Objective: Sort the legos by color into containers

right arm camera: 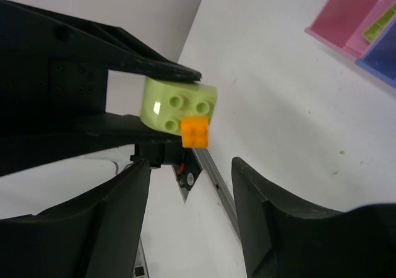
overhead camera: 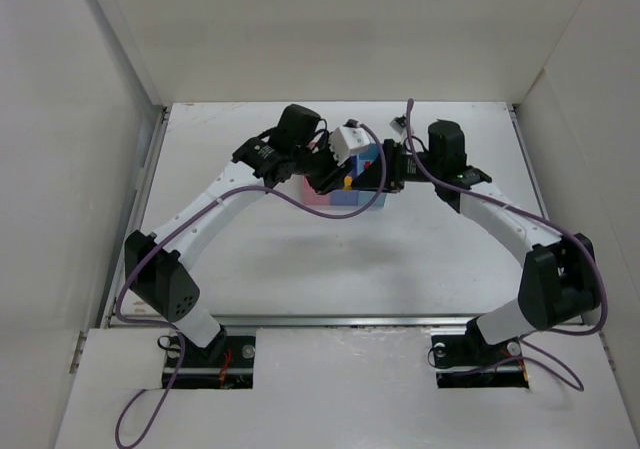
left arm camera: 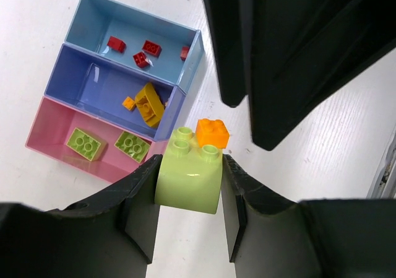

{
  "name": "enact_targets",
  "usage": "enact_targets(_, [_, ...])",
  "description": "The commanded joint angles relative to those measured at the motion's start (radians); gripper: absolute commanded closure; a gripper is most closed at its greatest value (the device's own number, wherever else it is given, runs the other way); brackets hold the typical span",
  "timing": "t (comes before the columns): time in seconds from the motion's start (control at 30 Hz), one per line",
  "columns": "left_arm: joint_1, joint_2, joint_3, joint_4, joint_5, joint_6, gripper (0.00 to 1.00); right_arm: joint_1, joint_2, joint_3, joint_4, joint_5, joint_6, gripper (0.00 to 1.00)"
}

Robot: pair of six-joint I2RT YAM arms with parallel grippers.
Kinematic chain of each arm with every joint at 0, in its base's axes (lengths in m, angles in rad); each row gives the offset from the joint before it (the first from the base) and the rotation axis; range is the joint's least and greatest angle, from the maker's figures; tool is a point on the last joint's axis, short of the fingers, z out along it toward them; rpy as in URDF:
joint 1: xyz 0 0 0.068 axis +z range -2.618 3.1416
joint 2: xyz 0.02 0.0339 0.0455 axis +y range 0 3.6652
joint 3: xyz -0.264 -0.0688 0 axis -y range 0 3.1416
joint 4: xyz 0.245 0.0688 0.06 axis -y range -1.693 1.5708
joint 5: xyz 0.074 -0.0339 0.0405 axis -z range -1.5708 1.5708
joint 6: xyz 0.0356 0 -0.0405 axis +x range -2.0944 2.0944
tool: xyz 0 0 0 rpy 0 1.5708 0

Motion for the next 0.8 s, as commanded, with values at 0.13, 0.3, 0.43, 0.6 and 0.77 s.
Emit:
enact_targets(0.13, [0.0,-0.034,0.028,0.003,0.037,0.009,1.0,-0.006,0.049,0.111,0.035,-0.032,-0.01,0.46])
enact_targets(0.3, [0.0,-0.034,0.028,0.003,0.037,0.009,1.0,0.003,0.059,0.121,0.035,-0.032,-0.001,0.49])
enact_targets(0.43, [0.0,-0.034,0.037,0.003,0.046,0.009,1.0,0.013,0.077,0.112,0.035,-0.023,-0.001,0.5])
enact_targets(0.6, [0.0,-0.034,0.038,0.003,0.046,0.009,1.0,0.023,0.077,0.112,0.035,-0.001,-0.001,0.51])
enact_targets(0.77, [-0.009,-0.034,0.028,0.003,0.055,0.0,1.0,0.023,0.1,0.135,0.035,-0.001,-0.001,0.55])
